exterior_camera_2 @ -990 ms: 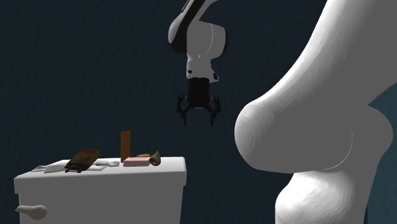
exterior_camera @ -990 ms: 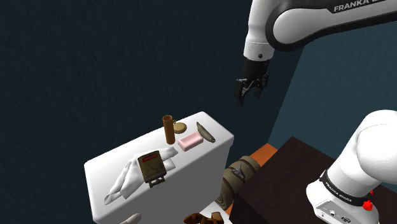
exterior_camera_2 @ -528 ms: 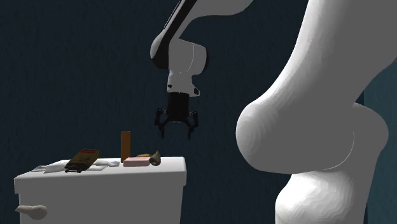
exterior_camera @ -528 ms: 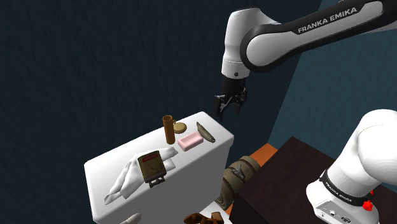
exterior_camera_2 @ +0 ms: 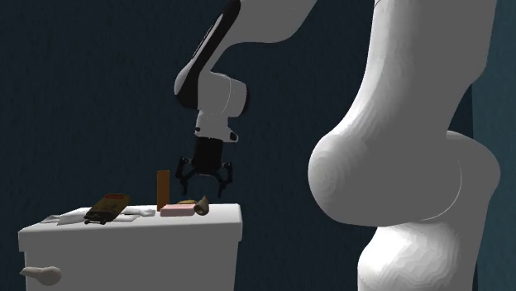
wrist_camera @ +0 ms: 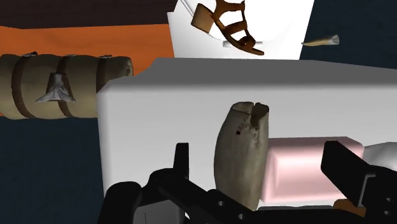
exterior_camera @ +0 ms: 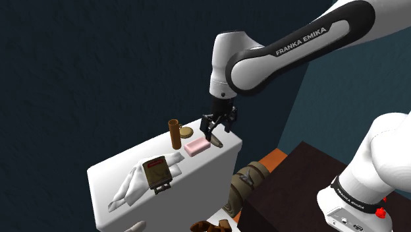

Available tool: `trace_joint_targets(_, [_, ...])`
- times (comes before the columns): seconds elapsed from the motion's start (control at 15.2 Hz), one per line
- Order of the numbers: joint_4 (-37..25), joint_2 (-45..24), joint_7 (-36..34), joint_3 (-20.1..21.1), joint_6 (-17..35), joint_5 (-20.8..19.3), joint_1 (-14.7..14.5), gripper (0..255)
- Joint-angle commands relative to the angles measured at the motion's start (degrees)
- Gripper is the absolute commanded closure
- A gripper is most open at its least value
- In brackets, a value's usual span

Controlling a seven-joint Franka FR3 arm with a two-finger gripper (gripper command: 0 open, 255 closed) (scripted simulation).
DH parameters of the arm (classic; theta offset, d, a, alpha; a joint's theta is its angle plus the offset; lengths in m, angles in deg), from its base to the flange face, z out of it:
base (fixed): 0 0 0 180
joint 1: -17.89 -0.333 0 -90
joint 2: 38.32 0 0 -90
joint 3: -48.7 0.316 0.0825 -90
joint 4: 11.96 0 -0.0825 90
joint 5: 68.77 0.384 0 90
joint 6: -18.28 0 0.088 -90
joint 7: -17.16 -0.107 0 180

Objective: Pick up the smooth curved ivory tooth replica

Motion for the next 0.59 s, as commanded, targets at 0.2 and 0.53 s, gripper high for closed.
trace_joint_targets(0.2, [1.49,-2.53,0.24,0.31,4.05,0.04,-0.12,0])
trace_joint_targets(0.53, [2.20,-3.17,0.42,0.35,5.37,0.07,-0.13,255])
